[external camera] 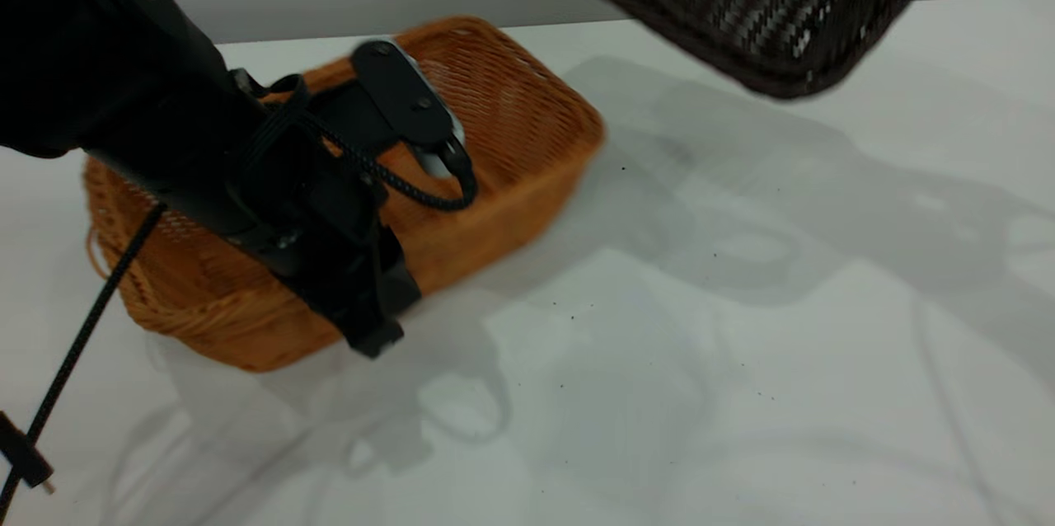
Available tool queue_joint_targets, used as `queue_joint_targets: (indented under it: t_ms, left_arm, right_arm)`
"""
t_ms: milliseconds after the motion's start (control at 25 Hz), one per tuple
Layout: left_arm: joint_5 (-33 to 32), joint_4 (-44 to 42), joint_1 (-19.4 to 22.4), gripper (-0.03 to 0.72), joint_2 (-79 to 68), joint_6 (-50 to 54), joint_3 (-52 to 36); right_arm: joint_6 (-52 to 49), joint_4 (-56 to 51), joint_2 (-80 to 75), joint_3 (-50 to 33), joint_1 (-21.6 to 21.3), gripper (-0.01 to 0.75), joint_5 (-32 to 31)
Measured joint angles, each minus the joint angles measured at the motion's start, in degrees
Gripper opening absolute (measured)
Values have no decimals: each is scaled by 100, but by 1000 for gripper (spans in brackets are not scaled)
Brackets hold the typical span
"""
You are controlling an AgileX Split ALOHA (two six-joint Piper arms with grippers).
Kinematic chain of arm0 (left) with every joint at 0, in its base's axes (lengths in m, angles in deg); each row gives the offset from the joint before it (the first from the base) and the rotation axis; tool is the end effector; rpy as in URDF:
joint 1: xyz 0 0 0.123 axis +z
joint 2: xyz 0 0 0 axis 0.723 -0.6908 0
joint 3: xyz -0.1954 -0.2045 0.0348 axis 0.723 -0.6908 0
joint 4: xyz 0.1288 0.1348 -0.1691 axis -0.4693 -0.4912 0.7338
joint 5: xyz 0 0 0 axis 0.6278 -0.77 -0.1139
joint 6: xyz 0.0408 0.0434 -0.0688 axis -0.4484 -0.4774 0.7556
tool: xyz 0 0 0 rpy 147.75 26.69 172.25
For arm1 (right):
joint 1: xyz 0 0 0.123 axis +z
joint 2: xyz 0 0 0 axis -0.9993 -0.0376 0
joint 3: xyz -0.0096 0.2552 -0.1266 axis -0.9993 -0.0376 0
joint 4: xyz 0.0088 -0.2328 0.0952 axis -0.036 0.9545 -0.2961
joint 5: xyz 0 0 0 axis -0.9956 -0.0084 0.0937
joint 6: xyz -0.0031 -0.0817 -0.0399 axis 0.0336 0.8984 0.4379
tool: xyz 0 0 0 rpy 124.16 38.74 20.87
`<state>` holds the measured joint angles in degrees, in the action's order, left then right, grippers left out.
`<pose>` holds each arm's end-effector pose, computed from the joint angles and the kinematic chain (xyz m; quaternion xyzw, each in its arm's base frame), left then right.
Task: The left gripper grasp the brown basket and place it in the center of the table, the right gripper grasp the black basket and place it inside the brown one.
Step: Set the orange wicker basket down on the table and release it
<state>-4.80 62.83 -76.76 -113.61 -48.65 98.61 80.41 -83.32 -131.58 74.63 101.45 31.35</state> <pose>0.2698 -0.1686 0.0737 0.5175 0.8293 -0.0423 0.2064 0.3333 0.0999 0.1947 0.2362 0.8797 0.2886 0.2950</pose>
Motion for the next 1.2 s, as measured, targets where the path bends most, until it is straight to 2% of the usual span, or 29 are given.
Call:
queue_joint_targets:
  t_ms: [80,360,560,720,1200]
  left_arm:
    - [-352,6,-87,97,19,-166,0]
    - [-1414,6,-635,98,14,-494,0]
    - [-1589,12,-978,99,9,-479,-5]
    - [-1627,12,-991,99,9,-479,-5]
    - [-1470,23,-991,100,26,-479,-5]
  right_arm:
    - [-5,150,0,187,-30,122,-50]
    - [-5,831,-12,594,-442,122,-987]
    - [-45,1195,-17,605,-816,122,-1628]
    - [-40,1521,-22,605,-903,122,-2008]
    - [-10,1563,-22,605,-903,122,-2254]
